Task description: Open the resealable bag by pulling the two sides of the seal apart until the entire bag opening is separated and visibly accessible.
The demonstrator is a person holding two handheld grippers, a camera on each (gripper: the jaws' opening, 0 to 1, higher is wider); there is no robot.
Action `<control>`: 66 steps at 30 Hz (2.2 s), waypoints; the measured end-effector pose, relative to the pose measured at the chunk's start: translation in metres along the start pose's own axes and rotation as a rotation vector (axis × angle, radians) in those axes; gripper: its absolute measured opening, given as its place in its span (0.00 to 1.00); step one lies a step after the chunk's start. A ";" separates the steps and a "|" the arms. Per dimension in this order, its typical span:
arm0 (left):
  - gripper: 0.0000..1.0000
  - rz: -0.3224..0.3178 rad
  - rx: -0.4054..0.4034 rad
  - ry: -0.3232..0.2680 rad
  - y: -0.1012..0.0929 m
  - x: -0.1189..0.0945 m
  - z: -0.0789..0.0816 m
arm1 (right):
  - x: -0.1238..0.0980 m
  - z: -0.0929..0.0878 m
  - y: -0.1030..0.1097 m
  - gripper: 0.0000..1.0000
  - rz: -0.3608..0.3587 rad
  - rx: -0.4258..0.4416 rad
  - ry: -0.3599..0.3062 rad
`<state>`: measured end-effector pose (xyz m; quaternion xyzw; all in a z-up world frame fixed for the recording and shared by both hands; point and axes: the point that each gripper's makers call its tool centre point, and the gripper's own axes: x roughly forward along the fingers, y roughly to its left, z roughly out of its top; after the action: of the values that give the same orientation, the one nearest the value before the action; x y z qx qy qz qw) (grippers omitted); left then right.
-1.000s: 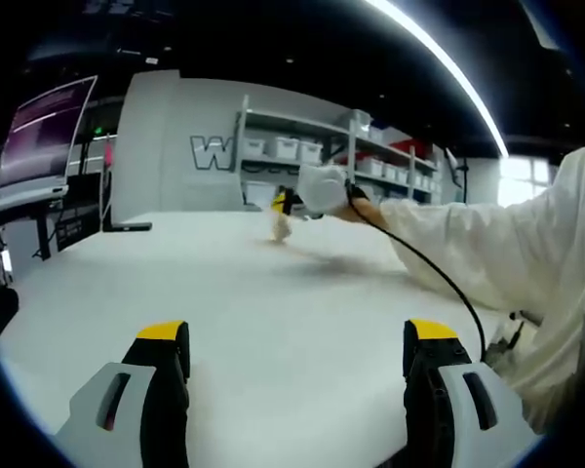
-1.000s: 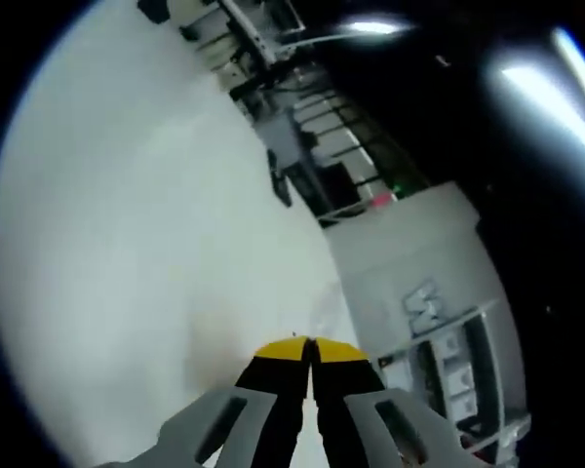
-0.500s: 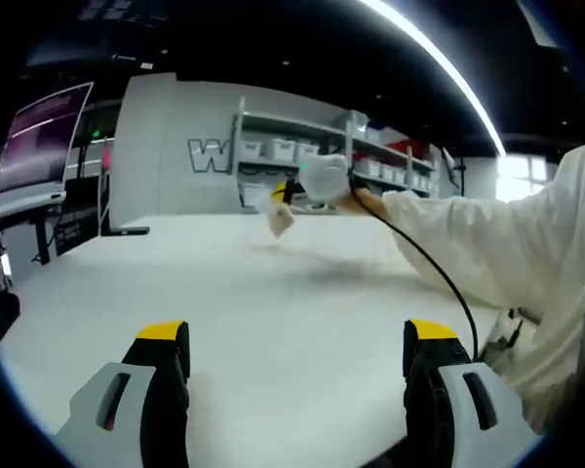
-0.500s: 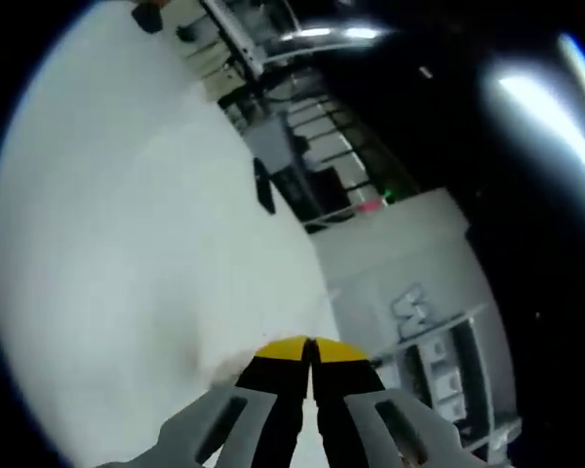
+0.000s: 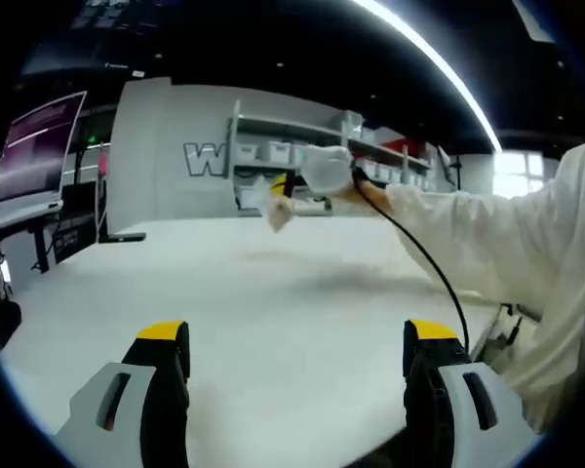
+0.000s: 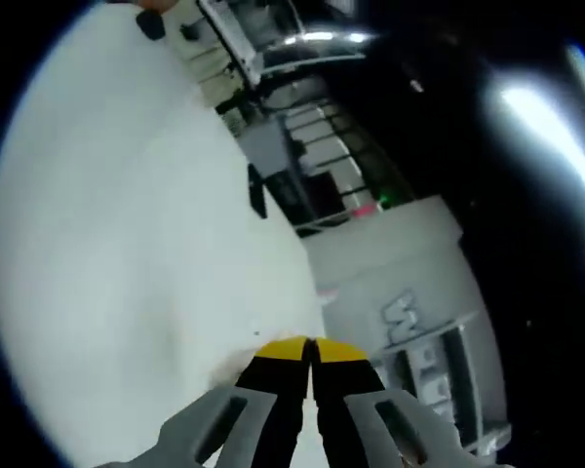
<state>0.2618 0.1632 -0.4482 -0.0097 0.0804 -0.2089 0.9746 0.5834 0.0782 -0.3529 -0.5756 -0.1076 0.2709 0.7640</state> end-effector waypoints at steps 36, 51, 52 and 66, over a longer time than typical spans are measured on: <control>0.90 -0.006 0.038 -0.003 -0.024 -0.015 0.003 | -0.057 0.006 0.001 0.00 -0.010 -0.081 -0.024; 0.90 -0.008 0.041 0.006 -0.028 -0.018 0.000 | -0.071 0.002 0.006 0.00 -0.006 -0.085 -0.019; 0.90 -0.009 0.041 0.006 -0.028 -0.019 0.001 | -0.072 0.002 0.006 0.00 -0.008 -0.087 -0.021; 0.90 -0.009 0.040 0.009 -0.031 -0.020 0.002 | -0.091 0.004 0.007 0.00 -0.008 -0.104 -0.038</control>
<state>0.2312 0.1428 -0.4414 0.0104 0.0807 -0.2150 0.9732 0.5043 0.0342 -0.3444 -0.6088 -0.1386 0.2727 0.7319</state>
